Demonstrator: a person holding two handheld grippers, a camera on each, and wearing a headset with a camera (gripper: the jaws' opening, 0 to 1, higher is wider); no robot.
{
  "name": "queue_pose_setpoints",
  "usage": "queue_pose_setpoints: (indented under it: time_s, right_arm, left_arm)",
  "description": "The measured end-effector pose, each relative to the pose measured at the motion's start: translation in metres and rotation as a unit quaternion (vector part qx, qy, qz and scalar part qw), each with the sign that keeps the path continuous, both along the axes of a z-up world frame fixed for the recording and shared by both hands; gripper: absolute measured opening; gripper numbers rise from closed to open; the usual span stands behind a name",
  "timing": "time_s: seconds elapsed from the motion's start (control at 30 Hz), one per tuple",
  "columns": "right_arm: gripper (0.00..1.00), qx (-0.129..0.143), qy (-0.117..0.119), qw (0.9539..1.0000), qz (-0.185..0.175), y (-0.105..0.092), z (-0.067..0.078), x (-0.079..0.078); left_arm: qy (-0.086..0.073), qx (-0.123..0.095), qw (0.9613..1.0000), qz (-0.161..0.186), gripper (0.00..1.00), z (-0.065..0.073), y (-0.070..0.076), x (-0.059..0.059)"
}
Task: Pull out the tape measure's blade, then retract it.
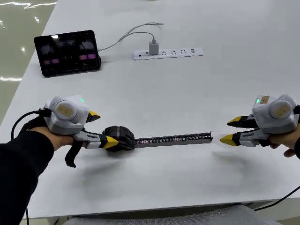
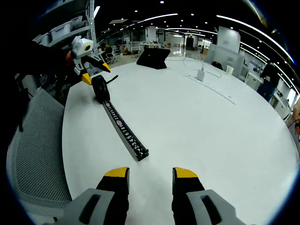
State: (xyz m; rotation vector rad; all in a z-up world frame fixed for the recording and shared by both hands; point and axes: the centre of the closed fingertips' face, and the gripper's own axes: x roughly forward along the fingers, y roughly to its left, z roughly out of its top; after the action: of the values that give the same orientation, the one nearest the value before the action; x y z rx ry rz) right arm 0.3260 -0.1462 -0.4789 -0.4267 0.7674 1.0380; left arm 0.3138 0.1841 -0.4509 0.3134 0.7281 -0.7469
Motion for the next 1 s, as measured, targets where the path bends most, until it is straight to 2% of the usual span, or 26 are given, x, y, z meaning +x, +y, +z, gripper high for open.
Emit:
queue_pose_setpoints:
  time_s: [0.07, 0.13, 0.3, 0.43, 0.53, 0.67, 0.87, 1.0]
  right_arm:
    - [0.34, -0.003, 0.002, 1.0, -0.002, -0.005, -0.003, -0.003]
    - [0.34, -0.006, -0.001, 1.0, -0.006, -0.01, -0.002, -0.004]
    - [0.37, 0.001, -0.017, 0.9996, -0.02, -0.016, 0.008, -0.005]
    - [0.42, 0.005, -0.035, 0.999, -0.027, -0.02, 0.015, -0.008]
    - [0.42, 0.004, -0.045, 0.9986, -0.028, -0.023, 0.018, -0.014]
    - [0.46, -0.001, -0.046, 0.9984, -0.031, -0.029, 0.018, -0.019]
    - [0.54, 0.004, -0.054, 0.9975, -0.046, -0.039, 0.026, -0.027]
    - [0.59, 0.006, -0.056, 0.9966, -0.061, -0.047, 0.028, -0.034]
  left_arm:
    - [0.004, -0.007, 0.9997, 0.023, 0.63, -0.001, 0.009, -0.003]
    - [0.01, -0.022, 0.9988, 0.042, 0.63, 0.0, 0.015, -0.008]
    - [0.007, -0.027, 0.9979, 0.059, 0.67, 0.001, 0.031, -0.023]
    - [0.005, -0.028, 0.9967, 0.076, 0.73, 0.002, 0.043, -0.028]
    - [-0.005, -0.026, 0.9958, 0.087, 0.75, 0.005, 0.052, -0.032]
    - [0.0, -0.027, 0.995, 0.096, 0.77, 0.005, 0.059, -0.041]
    - [-0.011, -0.037, 0.9934, 0.108, 0.86, 0.009, 0.069, -0.052]
    - [-0.006, -0.047, 0.9919, 0.118, 0.9, 0.008, 0.075, -0.063]
